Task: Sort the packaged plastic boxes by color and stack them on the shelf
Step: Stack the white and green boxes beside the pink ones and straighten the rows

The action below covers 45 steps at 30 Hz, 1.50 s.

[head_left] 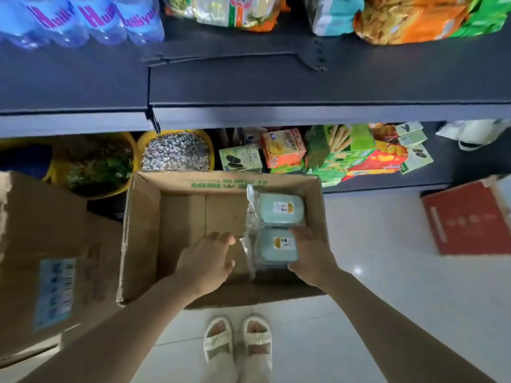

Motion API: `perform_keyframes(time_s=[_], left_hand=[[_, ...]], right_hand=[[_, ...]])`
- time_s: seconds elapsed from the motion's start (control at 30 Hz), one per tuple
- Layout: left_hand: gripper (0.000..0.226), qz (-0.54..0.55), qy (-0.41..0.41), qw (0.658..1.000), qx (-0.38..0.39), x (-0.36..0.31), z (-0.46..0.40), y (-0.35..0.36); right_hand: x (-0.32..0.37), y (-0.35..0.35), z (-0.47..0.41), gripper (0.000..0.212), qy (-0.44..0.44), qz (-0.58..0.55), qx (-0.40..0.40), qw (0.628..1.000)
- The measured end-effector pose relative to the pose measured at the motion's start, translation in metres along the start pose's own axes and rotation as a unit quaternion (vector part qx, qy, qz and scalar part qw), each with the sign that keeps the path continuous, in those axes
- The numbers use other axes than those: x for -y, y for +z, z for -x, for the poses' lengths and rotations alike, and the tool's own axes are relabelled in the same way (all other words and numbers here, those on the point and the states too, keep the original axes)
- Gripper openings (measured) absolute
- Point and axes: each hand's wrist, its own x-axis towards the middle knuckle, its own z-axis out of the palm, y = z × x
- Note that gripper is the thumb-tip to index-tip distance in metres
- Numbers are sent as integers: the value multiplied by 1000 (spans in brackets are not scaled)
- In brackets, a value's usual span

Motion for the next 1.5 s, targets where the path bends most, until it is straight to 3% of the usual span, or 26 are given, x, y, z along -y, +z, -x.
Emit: perform_keyframes(time_s=[0.23, 0.47, 0.57, 0.73, 0.93, 1.2, 1.5], left_hand=[[48, -13, 5, 1000, 1, 16, -46, 53], [48, -24, 4, 1000, -11, 12, -71, 56], [51, -27, 5, 999, -30, 4, -80, 48], [58, -8, 0, 996, -87, -16, -96, 35], [72, -39, 46, 994, -95, -50, -132, 41], [107, -133, 24, 990, 30, -62, -185, 78], [131, -163, 32, 986, -26, -61, -180, 89]], right_hand=[[-36, 61, -41, 103, 9, 98, 32, 995], [-49, 74, -47, 90, -35, 155, -26, 987], [-40, 56, -38, 86, -61, 130, -43, 989], [-40, 1, -11, 83, -80, 124, -159, 976], [-85, -53, -7, 80, -10, 52, -245, 968], [-113, -53, -35, 79, 16, -43, -291, 956], [-121, -46, -40, 77, 6, -63, -311, 948]])
